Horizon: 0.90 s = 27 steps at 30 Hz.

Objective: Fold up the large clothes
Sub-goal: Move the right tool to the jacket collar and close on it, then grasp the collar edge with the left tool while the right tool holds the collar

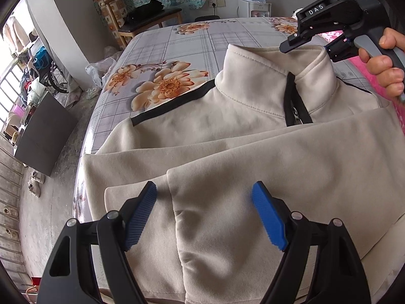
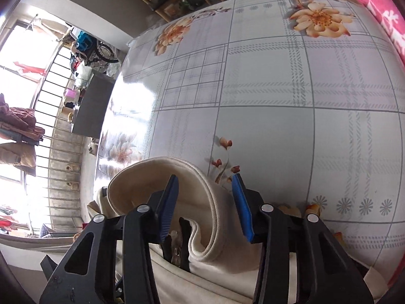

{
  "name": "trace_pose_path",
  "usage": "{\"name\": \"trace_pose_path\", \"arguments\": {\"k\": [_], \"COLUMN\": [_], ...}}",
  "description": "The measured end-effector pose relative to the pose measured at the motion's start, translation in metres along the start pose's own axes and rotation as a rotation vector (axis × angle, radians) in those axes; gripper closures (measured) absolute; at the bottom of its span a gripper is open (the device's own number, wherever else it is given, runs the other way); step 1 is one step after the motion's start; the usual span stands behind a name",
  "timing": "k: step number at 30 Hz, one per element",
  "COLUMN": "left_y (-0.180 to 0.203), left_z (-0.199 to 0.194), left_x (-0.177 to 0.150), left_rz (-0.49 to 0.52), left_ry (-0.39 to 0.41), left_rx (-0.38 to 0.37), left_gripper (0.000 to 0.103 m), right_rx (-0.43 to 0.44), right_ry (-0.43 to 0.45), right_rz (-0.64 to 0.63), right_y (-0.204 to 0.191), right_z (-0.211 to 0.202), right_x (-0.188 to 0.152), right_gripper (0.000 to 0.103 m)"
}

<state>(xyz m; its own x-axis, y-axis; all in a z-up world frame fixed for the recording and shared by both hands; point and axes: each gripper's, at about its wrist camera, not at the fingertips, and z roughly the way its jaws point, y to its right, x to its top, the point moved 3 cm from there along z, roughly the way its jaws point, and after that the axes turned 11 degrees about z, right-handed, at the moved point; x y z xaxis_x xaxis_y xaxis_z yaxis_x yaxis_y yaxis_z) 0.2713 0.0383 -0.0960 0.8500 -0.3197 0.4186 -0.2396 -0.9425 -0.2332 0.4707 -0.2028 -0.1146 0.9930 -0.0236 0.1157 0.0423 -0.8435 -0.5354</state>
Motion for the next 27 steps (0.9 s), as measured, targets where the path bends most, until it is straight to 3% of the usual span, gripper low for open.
{"name": "trace_pose_path", "arguments": {"k": [1, 3, 6, 12, 17, 23, 27], "left_y": [0.000, 0.001, 0.001, -0.001, -0.019, -0.057, -0.066], "left_z": [0.001, 0.002, 0.002, -0.005, -0.041, -0.091, -0.100], "left_x": [0.000, 0.000, -0.001, -0.002, -0.002, 0.013, 0.035], "left_rz": [-0.001, -0.002, -0.004, -0.017, -0.066, -0.170, -0.205], "left_ry": [-0.001, -0.002, 0.002, 0.035, 0.146, 0.314, 0.373], "left_rx": [0.000, 0.000, 0.002, 0.020, 0.025, -0.038, -0.106], "left_gripper": [0.027, 0.027, 0.027, 0.027, 0.027, 0.030, 0.042], "right_rx": [-0.005, -0.016, -0.012, -0.004, -0.005, -0.033, -0.077], "right_ry": [0.001, 0.013, 0.027, 0.056, 0.085, 0.115, 0.127], "right_rz": [-0.015, -0.051, -0.093, -0.172, -0.244, -0.410, -0.548], "right_y": [-0.003, -0.007, -0.012, -0.020, -0.029, -0.039, -0.045], "right_z": [-0.001, -0.005, -0.011, -0.023, -0.032, -0.043, -0.036], "right_x": [-0.003, -0.008, -0.014, -0.033, -0.053, -0.093, -0.124], "right_gripper": [0.071, 0.089, 0.095, 0.096, 0.096, 0.096, 0.096]}}
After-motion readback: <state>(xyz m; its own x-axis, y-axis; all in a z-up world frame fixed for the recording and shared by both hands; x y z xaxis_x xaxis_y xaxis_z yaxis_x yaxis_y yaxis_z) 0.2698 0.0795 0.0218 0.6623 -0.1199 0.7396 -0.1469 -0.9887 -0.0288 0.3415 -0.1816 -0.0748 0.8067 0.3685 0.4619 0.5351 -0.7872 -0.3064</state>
